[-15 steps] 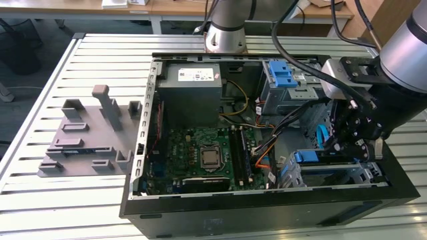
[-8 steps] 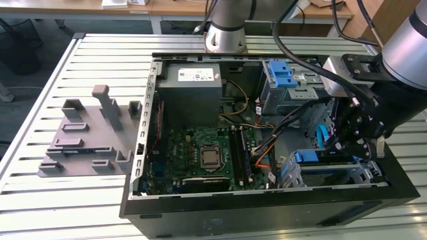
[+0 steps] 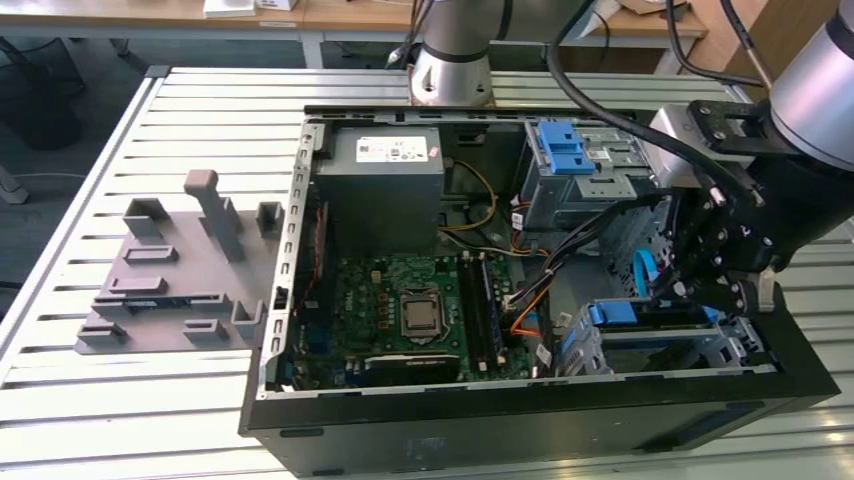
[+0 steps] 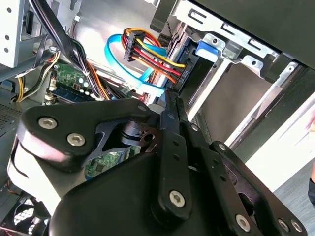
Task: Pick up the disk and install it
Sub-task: 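Insert the second disk wire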
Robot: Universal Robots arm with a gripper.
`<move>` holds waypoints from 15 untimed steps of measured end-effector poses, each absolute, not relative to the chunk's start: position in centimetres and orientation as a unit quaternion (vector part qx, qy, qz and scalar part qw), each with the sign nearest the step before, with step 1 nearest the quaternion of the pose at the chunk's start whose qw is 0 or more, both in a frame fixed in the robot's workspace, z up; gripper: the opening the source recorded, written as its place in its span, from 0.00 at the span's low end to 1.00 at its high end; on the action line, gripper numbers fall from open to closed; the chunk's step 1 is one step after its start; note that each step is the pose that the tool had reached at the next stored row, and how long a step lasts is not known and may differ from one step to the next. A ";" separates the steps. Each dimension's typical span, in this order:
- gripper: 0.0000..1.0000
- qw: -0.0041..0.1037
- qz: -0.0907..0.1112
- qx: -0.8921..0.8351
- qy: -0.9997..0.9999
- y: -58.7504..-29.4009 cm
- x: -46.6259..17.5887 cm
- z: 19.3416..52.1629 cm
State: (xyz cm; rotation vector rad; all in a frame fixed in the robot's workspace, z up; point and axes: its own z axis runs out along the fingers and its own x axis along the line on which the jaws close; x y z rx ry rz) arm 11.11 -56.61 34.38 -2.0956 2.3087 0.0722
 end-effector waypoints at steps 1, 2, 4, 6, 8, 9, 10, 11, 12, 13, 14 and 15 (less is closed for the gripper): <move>0.15 0.011 0.023 -0.672 0.740 -56.6 11.1 34.5; 0.15 0.011 0.023 -0.672 0.740 -56.6 11.1 34.6; 0.15 0.011 0.023 -0.672 0.740 -56.6 11.1 34.8; 0.15 0.011 0.023 -0.672 0.740 -56.6 11.1 35.0; 0.15 0.011 0.023 -0.672 0.740 -56.6 11.1 35.1; 0.15 0.011 0.023 -0.672 0.740 -56.6 11.1 35.1; 0.15 0.012 0.023 -0.672 0.740 -56.6 11.1 35.2; 0.15 0.011 0.023 -0.672 0.740 -56.6 11.1 35.2; 0.15 0.011 0.023 -0.672 0.740 -56.6 11.1 35.2; 0.15 0.011 0.023 -0.672 0.740 -56.6 11.1 35.2; 0.15 0.011 0.023 -0.672 0.740 -56.6 11.1 35.2; 0.15 0.011 0.023 -0.672 0.740 -56.6 11.1 35.2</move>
